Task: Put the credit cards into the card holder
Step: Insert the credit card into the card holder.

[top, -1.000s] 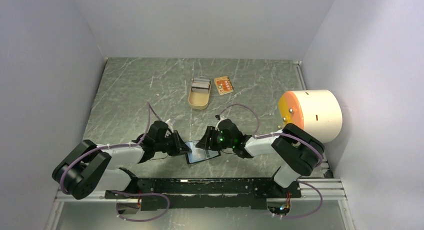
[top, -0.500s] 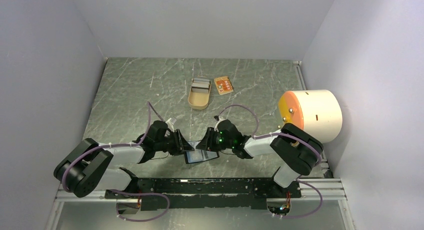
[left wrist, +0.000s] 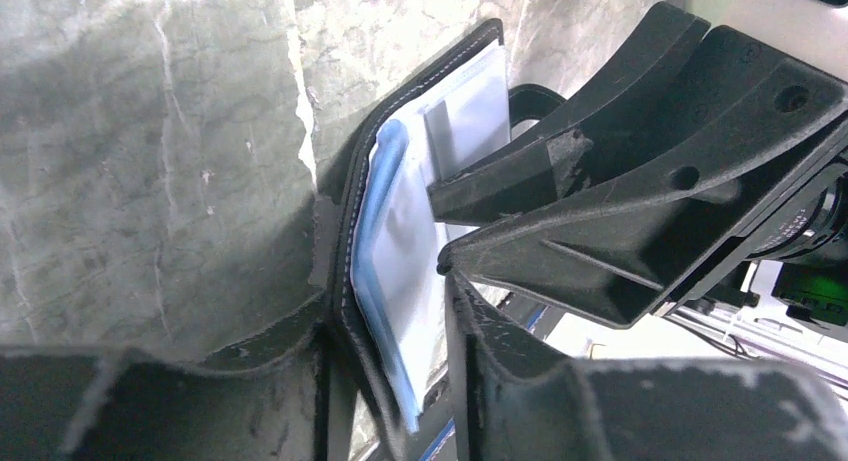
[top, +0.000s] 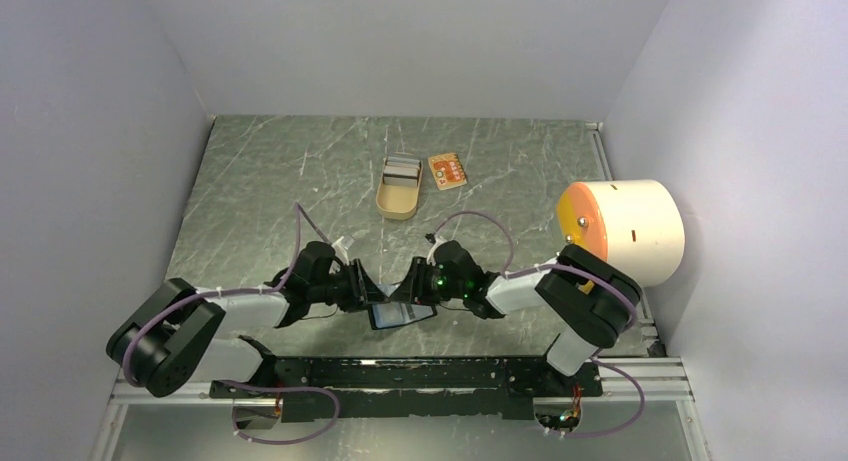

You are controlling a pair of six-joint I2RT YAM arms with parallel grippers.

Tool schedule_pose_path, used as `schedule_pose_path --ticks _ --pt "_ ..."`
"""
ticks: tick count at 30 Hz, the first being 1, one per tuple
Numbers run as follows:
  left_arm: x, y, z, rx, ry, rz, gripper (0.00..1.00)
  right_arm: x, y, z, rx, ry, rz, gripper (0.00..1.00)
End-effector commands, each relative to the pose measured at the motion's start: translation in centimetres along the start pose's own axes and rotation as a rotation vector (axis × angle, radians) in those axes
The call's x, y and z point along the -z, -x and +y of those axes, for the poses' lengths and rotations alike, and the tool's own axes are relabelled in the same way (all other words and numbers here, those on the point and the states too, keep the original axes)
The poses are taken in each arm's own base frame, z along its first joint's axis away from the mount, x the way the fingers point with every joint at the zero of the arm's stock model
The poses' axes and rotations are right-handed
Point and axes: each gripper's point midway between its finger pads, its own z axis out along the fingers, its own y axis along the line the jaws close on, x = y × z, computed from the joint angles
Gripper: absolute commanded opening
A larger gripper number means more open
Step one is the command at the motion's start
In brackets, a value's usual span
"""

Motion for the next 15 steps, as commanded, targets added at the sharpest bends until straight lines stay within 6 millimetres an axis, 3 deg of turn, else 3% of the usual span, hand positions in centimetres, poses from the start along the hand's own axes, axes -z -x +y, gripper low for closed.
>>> schedule_pose_path --ticks 1,7,12,15 --pt "0.5 0.8 -1.1 -0.045 -0.022 -0.026 0.43 1.0 -0.3 -0.2 0.067 -0.051 0.043 0.38" --pt "1.1 1.0 -1.6 -0.051 -0.033 -0.047 0.37 2.7 0.6 -1.1 0.153 -0.155 0.046 0.44" --pt "1.1 1.2 -1.9 -0.058 -0.030 -0.045 0.29 3.5 1.7 -2.1 0.181 -0.200 0.027 0.37" --pt "1.2 1.4 -2.2 -0.058 -0.031 -0.047 0.31 3.6 2.3 -2.9 0.205 -0.254 0.036 0.35"
